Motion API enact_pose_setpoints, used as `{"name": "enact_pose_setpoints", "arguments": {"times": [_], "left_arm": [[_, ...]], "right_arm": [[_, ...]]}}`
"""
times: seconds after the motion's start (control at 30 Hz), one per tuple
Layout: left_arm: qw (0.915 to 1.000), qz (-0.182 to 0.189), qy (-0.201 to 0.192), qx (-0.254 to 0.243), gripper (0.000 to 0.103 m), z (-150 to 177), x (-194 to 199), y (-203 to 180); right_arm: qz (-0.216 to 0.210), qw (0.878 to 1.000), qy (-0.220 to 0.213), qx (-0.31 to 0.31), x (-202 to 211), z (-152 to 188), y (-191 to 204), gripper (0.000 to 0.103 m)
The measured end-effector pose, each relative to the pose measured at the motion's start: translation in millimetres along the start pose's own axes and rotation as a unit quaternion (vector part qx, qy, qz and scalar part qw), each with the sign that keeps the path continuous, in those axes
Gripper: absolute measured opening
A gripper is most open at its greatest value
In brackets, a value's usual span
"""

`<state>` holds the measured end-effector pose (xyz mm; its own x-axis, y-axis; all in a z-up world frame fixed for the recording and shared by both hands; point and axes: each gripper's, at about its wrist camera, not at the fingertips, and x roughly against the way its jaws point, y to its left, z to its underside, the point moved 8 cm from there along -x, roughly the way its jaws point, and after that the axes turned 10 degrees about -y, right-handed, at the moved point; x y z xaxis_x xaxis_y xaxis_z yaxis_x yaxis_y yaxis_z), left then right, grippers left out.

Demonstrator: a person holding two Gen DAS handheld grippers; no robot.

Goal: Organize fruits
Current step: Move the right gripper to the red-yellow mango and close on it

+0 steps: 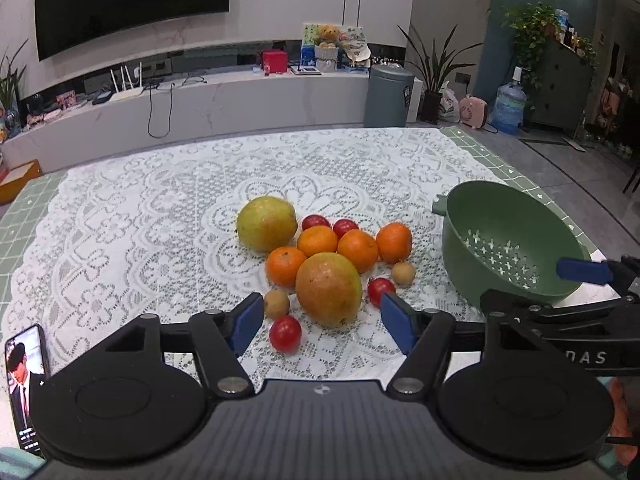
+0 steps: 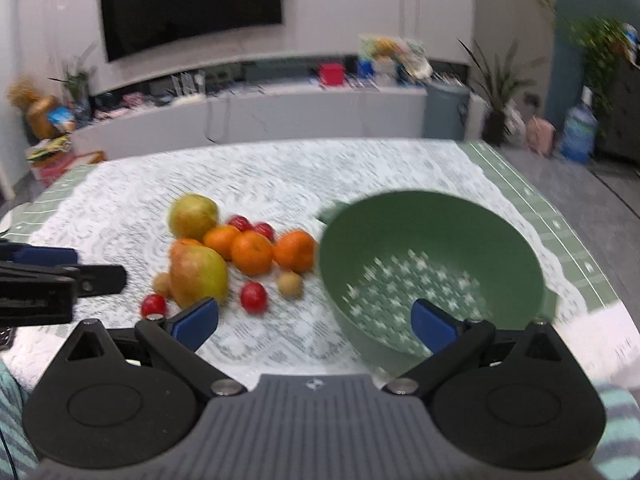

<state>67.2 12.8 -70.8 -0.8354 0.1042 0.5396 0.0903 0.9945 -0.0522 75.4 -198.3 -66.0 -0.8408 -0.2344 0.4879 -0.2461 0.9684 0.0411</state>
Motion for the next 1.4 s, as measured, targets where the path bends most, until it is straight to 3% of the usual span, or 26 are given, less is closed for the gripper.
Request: {"name": "enact_pose_setpoints", "arguments": {"times": [0.2,0.37,0.5,0.63,1.03,1.27,1.4], "left_arm": [[0.9991,0.016,0.003,0.039,0.071,3.5,-6.9,12.8],[0.9993,-0.005,0.013,0.034,0.058,2.6,-13.9,24.8],[0.9984,-0.011,0.027,0.049,0.055,3.4,-22.0,35.1],[0.9982,-0.024,0.028,0.047,0.054,1.4,-28.6,43.6],[0.9974,-0.052,0.021,0.046,0.055,-1.6,-54.5,68.9],[0.9966,-0.055,0.028,0.055,0.065,0.4,-64.7,80.7],[0.9962,-0.057,0.035,0.055,0.066,2.7,-69.3,87.9]], "right_arm": [[-0.028,0.998,-0.023,0.058,-12.1,-1.5,20.8,0.090],[-0.063,0.996,-0.019,0.065,-28.4,-2.4,38.4,0.088],[-0.086,0.993,0.000,0.076,-47.1,0.1,55.1,0.083],[-0.099,0.991,0.031,0.079,-65.4,3.6,67.1,0.074],[-0.119,0.989,0.078,0.049,-109.0,1.2,90.4,0.073],[-0.114,0.988,0.097,0.034,-124.5,4.0,93.5,0.074],[-0.117,0.987,0.108,0.030,-132.0,8.5,97.3,0.074]]}}
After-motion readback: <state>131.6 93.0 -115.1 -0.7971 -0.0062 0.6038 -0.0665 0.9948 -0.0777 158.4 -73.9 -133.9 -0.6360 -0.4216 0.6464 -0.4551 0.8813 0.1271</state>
